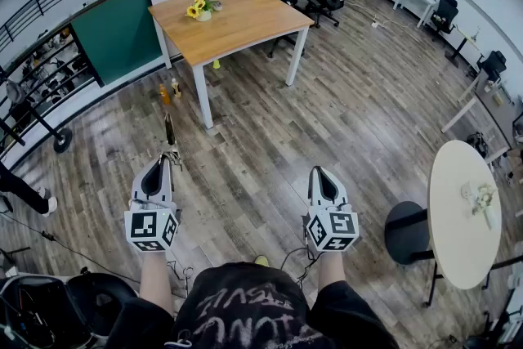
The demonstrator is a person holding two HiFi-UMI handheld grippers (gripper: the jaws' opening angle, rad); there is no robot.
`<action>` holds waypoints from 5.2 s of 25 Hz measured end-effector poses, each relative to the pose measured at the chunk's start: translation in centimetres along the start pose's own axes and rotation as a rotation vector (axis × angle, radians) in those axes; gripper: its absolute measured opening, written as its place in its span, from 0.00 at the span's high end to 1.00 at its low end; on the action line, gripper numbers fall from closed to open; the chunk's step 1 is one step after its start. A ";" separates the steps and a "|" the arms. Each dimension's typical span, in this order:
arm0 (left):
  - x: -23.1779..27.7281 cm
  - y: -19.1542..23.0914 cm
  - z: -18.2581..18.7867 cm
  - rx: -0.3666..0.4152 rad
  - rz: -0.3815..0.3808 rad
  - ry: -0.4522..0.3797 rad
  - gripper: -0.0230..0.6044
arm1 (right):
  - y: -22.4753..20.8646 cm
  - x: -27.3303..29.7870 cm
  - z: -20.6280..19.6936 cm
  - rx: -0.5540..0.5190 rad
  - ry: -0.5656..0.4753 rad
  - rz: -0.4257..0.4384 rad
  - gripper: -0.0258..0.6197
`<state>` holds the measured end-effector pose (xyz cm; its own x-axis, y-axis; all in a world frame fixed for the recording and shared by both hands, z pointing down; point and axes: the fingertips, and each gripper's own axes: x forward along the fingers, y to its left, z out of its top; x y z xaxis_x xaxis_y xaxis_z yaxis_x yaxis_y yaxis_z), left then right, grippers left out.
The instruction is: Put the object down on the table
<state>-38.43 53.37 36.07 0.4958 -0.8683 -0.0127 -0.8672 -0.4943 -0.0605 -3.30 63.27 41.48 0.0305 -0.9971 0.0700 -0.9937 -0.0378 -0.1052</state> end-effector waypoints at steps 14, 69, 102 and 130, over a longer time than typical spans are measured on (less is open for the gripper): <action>-0.9 -0.5 -0.7 -0.018 -0.014 0.015 0.94 | 1.1 -0.8 0.2 -0.003 -0.009 0.011 0.95; 39.7 9.8 -5.4 -0.030 -0.049 0.077 0.94 | -7.0 38.9 1.0 0.038 0.044 0.003 0.95; 76.7 15.9 -8.7 -0.045 0.140 0.123 0.94 | -19.5 82.4 3.5 0.015 0.092 0.188 0.95; 91.7 18.1 -11.6 0.047 0.220 0.248 0.94 | -22.5 100.3 4.1 0.033 0.104 0.318 0.95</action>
<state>-9.22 -35.70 45.41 0.2656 -0.9404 0.2126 -0.9463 -0.2964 -0.1289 22.58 -36.12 46.79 -0.2934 -0.9472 0.1295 -0.9477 0.2704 -0.1695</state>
